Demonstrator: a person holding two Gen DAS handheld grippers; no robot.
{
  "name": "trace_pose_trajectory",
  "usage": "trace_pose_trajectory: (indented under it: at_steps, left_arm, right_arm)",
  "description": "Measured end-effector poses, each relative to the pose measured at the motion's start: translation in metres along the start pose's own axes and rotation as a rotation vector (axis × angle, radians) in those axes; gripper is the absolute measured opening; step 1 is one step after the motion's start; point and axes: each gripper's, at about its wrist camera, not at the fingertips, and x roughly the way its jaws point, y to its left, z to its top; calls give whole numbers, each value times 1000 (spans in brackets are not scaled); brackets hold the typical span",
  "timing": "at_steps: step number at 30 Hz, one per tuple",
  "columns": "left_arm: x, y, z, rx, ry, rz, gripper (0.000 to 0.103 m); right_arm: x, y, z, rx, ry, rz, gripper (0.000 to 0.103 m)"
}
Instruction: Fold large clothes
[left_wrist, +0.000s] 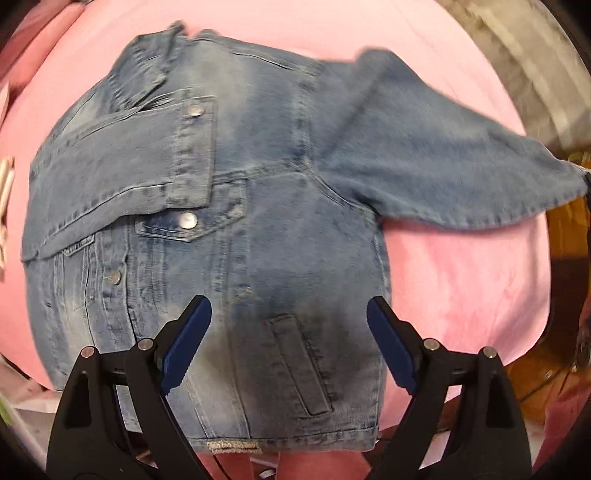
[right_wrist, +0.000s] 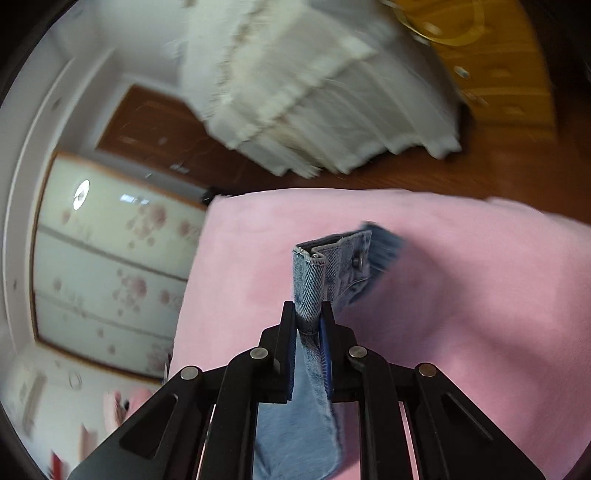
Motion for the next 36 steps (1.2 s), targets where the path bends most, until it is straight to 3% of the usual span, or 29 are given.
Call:
trace_pose_trajectory:
  at_steps: [5, 10, 14, 19, 24, 27, 29, 31, 33, 36]
  left_arm:
    - [-11, 50, 0, -53, -49, 0, 85]
    - [-29, 123, -6, -123, -97, -37, 85]
    - [-35, 183, -12, -177, -102, -19, 84]
    - [-45, 254, -16, -232, -116, -6, 85]
    - [-43, 303, -9, -207, -120, 62, 85]
    - [-43, 323, -3, -200, -122, 46, 85]
    - [-41, 331, 3, -207, -120, 15, 85]
    - [-37, 334, 9, -210, -110, -24, 85]
    - [-32, 332, 16, -207, -102, -59, 84]
    - [-24, 323, 25, -208, -86, -118, 85]
  right_arm:
    - [8, 96, -29, -147, -5, 160, 11]
    - [22, 197, -84, -401, -24, 236, 11]
    - [53, 275, -166, -621, 48, 258, 11]
    - [117, 329, -271, -720, 220, 262, 11]
    - [214, 330, -394, -884, 410, 158, 11]
    - [279, 302, -447, -896, 564, 14, 12]
    - [304, 287, -473, -908, 613, -53, 12]
    - [297, 265, -498, -913, 624, -68, 20]
    - [292, 257, -516, -911, 646, -78, 39]
    - [268, 246, -525, -953, 638, -74, 42]
